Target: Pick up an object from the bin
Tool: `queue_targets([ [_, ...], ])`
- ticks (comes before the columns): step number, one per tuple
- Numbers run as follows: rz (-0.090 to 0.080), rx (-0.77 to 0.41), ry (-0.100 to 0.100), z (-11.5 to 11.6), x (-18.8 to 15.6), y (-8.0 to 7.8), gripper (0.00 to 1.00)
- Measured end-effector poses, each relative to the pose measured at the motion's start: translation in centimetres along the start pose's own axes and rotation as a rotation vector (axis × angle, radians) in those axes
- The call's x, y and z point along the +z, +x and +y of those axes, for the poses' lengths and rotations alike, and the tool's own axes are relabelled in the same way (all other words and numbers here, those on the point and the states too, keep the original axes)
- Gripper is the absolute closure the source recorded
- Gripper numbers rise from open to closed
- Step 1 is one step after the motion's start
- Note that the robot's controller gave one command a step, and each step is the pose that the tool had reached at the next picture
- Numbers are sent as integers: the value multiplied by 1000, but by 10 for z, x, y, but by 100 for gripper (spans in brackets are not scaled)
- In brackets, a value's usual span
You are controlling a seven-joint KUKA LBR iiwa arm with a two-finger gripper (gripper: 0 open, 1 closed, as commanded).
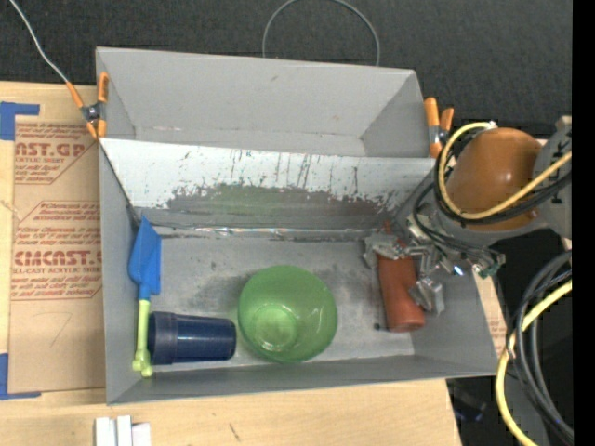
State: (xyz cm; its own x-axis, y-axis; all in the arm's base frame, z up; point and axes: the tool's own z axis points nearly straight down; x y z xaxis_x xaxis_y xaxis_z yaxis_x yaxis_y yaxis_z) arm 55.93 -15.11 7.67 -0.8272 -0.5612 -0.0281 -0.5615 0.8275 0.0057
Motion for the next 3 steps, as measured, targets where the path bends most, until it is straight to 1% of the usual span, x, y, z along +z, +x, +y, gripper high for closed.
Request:
queue_targets([
  [1, -5, -223, -8, 11, 5, -3, 0],
  [2, -13, -533, -12, 19, -10, -5, 0],
  [3, -10, -594, -9, 53, 8, -13, 100],
])
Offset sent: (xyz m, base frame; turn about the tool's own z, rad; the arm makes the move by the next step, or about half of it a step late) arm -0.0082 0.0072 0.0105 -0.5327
